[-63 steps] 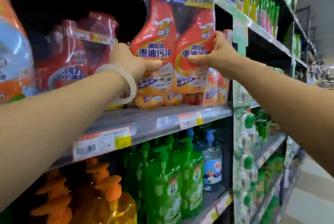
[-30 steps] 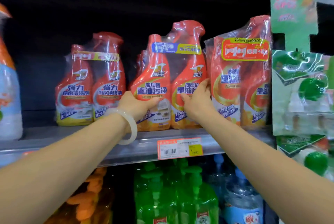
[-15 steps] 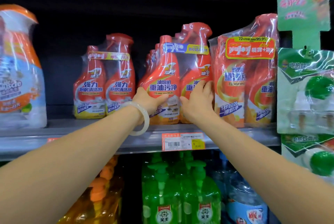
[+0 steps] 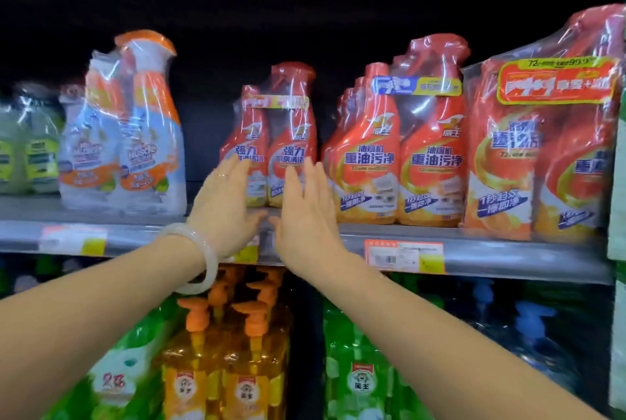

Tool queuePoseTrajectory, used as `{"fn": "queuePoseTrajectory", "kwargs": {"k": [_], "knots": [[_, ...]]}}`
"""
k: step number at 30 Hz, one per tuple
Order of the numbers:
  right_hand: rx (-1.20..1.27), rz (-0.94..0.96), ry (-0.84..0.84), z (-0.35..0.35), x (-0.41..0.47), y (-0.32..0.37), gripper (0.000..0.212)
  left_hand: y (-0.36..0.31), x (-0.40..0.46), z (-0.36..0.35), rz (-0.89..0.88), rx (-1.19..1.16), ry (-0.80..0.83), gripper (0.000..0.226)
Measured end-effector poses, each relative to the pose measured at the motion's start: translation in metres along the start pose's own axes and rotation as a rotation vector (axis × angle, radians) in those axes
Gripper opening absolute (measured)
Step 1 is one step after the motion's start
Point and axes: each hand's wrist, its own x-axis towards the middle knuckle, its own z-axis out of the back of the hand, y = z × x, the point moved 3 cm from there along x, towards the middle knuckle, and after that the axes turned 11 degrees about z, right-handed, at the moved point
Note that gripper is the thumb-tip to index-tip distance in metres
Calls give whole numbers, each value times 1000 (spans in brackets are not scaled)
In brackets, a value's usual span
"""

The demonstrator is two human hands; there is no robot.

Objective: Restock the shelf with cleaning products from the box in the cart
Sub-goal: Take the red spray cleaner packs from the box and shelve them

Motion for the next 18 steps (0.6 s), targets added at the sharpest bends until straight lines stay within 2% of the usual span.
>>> {"fn": "queuePoseTrajectory", "kwargs": {"k": [5,9,14,18], "knots": [[-28,124,142,-34,16,69,82,64,-37,43,69,198,71,84],[-20,170,259,-80,28,143,80,150,-72,96,184,554,212,93],[83,267,458,-162,31,279,82,294,-136,176,375,724,309,94],[120,421,597,-232,18,395,83,391,-200,234,503,822,376,84]]}}
